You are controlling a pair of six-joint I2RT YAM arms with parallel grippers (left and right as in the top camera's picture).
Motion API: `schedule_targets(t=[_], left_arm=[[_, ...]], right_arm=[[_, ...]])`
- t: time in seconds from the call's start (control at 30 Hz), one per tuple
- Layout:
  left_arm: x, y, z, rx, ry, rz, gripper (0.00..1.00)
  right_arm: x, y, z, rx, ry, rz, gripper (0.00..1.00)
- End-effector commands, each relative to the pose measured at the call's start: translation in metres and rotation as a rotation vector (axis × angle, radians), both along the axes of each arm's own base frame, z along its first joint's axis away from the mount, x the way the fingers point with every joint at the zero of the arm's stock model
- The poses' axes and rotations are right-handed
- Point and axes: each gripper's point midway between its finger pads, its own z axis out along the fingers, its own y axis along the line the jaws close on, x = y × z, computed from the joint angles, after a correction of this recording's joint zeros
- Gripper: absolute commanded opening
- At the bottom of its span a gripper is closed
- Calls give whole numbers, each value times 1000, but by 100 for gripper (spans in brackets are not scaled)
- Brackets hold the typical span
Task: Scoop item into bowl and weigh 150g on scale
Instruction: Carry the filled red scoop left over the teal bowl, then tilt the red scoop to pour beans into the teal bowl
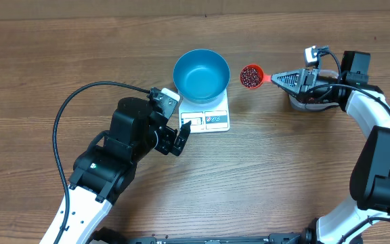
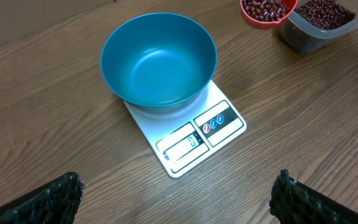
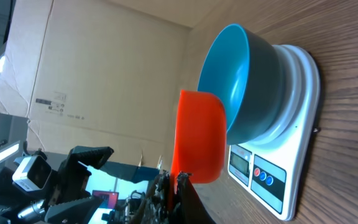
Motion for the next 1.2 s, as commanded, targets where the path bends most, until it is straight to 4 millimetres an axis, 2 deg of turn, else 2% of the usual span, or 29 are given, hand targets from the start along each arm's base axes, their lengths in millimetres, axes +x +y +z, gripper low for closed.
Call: schedule_targets(t=[0.0,0.43,0.87,1.17], left_arm=[[3,-2,7,-16,-7,3,99],[3,-2,7,-16,-7,3,100],[3,-2,7,-16,-7,3,99],[3,-2,7,-16,-7,3,99]], right_arm=[[2,7,5,20,10,21,4],[9,35,8,-9,-8,53,4],[13,82,4,-88,-76,89,4],[19,98,0,-139,-106,67,4]])
